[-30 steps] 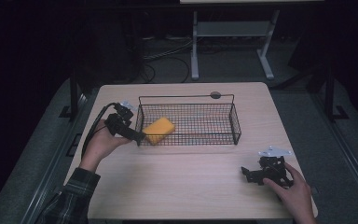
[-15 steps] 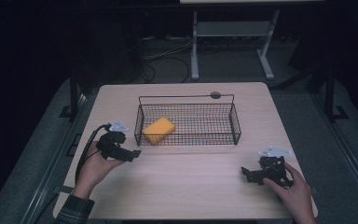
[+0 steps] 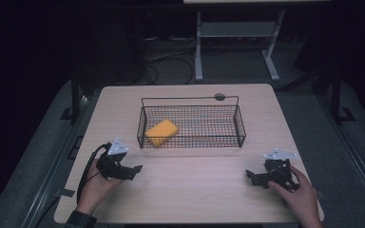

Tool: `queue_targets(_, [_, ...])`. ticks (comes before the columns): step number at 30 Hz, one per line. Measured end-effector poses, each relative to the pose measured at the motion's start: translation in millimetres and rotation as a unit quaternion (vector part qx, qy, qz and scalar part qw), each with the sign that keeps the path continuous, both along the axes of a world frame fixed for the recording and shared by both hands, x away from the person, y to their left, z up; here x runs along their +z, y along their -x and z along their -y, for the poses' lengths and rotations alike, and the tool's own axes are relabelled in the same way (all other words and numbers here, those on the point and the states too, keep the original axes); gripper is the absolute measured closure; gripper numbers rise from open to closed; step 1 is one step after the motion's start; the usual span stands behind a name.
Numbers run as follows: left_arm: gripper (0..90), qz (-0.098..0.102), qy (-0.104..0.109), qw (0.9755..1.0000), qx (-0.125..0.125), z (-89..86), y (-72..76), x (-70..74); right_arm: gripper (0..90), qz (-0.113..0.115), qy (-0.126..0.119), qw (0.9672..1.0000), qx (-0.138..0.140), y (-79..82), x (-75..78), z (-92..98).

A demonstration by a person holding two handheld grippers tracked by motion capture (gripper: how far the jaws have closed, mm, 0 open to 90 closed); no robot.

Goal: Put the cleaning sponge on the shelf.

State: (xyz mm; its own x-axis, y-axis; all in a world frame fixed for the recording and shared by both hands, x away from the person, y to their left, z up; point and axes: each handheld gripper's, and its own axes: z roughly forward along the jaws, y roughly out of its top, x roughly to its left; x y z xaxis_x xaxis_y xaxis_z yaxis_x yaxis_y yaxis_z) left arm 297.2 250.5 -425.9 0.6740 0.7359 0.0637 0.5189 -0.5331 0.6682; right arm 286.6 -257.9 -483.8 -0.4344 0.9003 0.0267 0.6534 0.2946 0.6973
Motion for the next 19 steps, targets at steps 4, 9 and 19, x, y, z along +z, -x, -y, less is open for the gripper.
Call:
queue_targets(4, [17.0, 0.001, 0.003, 1.0, -0.001, -2.9, 5.8, -9.6, 0.0, 0.0, 0.0, 1.0, 0.0, 0.0, 0.0, 0.0])
queue_targets(9, [17.0, -0.007, 0.0, 1.0, 0.001, -8.2, 11.7, -24.8, 0.0, 0.0, 0.0, 1.0, 0.0, 0.0, 0.0, 0.0])
queue_targets(19, [15.6, -0.017, -0.001, 0.9998, 0.01, -17.6, 13.3, -34.4, 0.0, 0.0, 0.0, 1.0, 0.0, 0.0, 0.0, 0.0])
